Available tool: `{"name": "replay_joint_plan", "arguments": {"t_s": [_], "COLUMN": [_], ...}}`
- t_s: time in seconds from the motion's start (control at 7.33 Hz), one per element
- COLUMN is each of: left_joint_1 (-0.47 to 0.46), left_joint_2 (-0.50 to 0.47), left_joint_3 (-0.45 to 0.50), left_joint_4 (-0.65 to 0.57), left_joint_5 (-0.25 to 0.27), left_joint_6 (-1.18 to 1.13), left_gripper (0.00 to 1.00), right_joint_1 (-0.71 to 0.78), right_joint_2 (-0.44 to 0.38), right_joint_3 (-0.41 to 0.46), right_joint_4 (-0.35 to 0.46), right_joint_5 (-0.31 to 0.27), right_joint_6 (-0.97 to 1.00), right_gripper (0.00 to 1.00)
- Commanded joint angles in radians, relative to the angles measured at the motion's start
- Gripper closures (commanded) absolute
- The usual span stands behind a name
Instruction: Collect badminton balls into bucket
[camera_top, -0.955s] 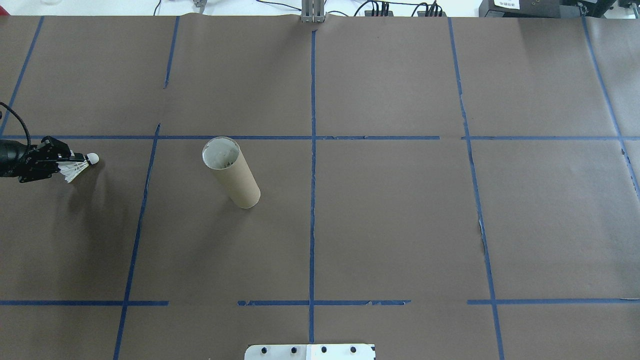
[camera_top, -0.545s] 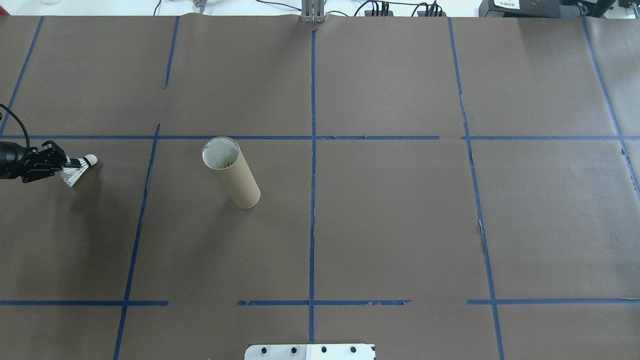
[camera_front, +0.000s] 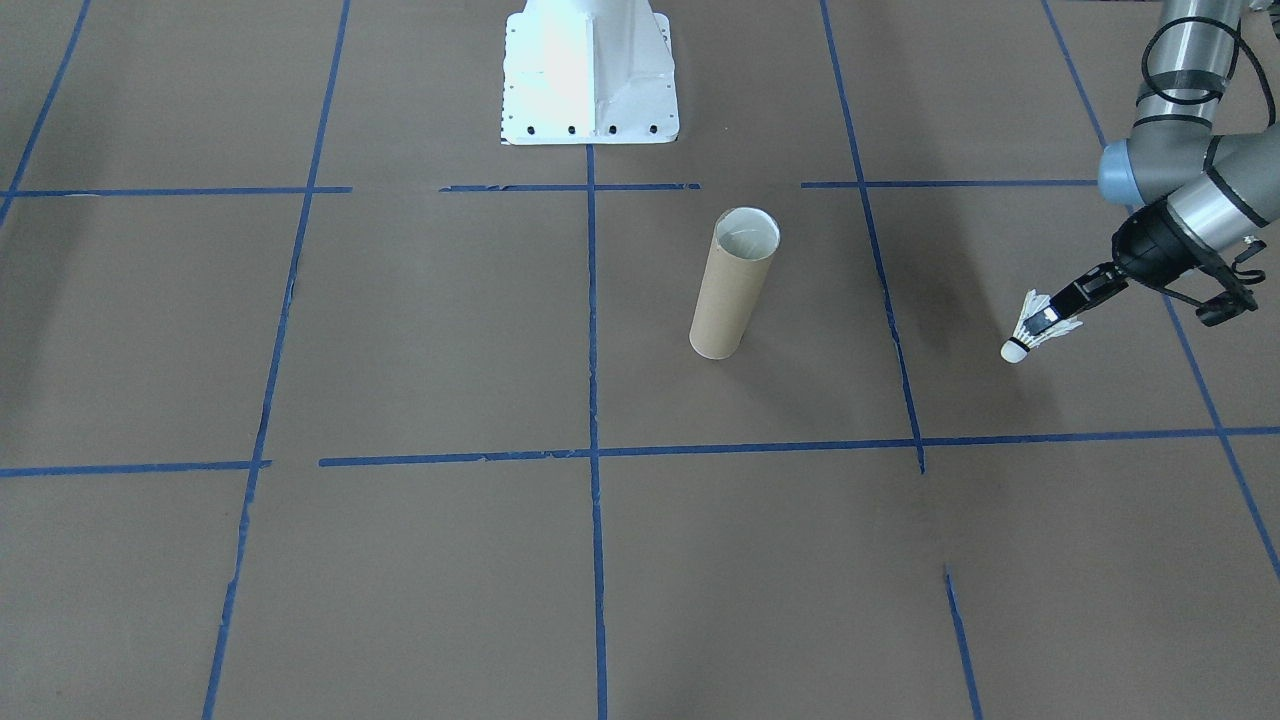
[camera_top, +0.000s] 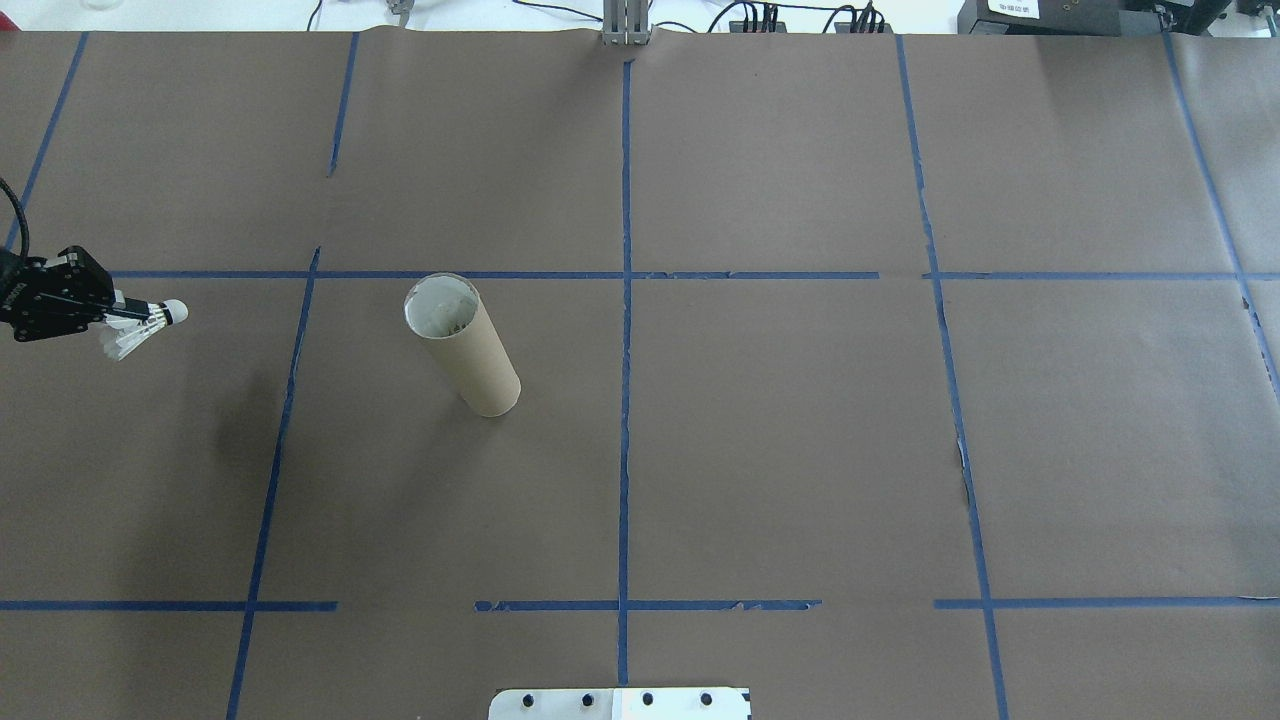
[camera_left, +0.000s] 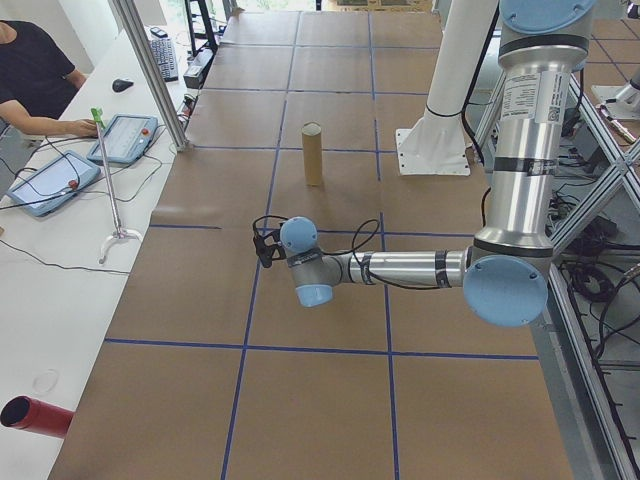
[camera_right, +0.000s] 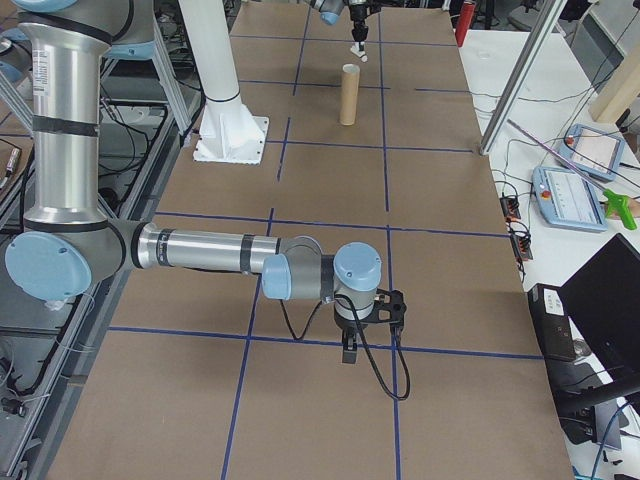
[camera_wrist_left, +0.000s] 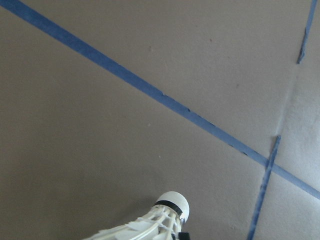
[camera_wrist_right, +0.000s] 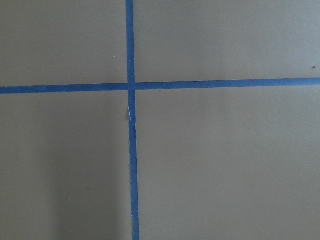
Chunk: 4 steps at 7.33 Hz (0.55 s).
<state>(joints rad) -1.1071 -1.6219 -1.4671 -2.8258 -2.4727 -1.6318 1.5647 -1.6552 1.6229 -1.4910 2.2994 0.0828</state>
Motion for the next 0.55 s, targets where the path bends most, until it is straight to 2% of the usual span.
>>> {"name": "replay_joint_plan", "arguments": {"t_s": [0.0, 0.14, 0.41], "left_joint_1": [-0.051, -0.053, -0.091], "left_joint_2": [0.0, 0.003, 0.007], "left_joint_3": [-0.262, -0.344, -0.38], "left_joint_4": [0.19, 0.236, 0.244], "left_joint_5": [-0.075, -0.069, -0.036], "left_joint_6": [0.019, 0.132, 0.374], "left_gripper": [1.0, 1.0, 1.0], "right_joint_1": [0.0, 0.0, 0.0], "right_joint_2": [0.0, 0.0, 0.0], "right_joint_3": [0.0, 0.0, 0.0], "right_joint_4": [0.0, 0.0, 0.0], "right_joint_5": [0.0, 0.0, 0.0], "right_joint_6": [0.0, 0.0, 0.0], "right_gripper": [0.0, 0.0, 0.0]}}
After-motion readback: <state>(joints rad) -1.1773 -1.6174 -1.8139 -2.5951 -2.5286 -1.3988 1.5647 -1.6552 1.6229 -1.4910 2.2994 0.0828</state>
